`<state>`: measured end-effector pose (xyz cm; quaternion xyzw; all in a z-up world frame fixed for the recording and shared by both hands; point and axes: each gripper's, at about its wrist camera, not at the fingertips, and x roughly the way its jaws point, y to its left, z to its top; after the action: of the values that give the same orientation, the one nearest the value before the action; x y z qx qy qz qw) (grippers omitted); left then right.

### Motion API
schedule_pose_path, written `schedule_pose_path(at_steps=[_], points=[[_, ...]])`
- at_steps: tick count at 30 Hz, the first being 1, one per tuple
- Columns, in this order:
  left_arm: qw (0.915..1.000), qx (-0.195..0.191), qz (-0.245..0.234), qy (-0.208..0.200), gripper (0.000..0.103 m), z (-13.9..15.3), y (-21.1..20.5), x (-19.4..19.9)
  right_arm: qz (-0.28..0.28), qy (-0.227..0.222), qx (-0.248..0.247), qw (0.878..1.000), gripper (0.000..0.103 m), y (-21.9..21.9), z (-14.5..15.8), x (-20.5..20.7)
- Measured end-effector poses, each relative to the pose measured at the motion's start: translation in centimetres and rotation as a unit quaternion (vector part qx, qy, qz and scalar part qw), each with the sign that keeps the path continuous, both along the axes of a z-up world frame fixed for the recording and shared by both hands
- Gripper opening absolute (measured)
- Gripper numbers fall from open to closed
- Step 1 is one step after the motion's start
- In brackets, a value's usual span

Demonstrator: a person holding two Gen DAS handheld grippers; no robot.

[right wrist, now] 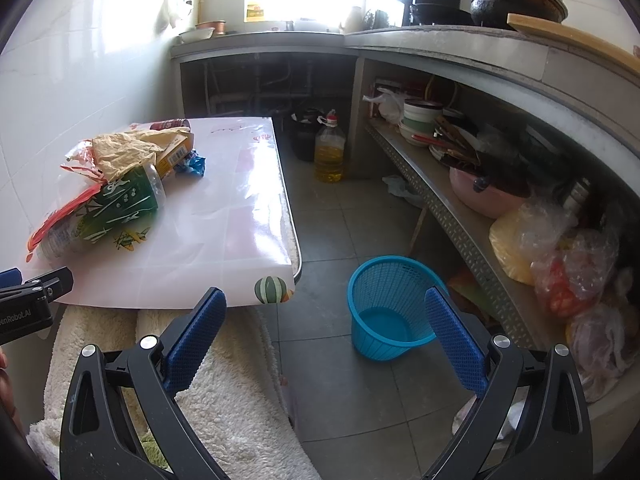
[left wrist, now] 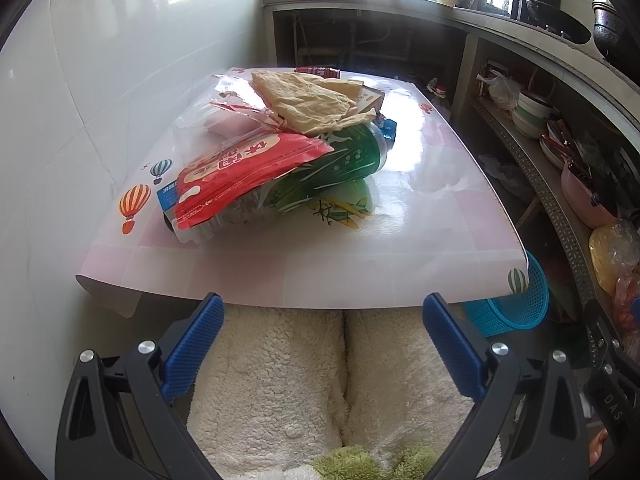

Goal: Collect trash

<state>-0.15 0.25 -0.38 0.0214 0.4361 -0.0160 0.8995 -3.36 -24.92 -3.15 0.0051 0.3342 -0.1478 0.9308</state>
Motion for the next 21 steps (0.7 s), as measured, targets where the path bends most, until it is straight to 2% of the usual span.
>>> schedule_pose_path(at_steps=[21], points=[[1.0000, 0.003, 0.001, 0.000, 0.097, -0.08, 0.14, 0.24, 0.000, -0.002, 0.000, 1.000, 0.095, 0.07, 0.16, -0.15]])
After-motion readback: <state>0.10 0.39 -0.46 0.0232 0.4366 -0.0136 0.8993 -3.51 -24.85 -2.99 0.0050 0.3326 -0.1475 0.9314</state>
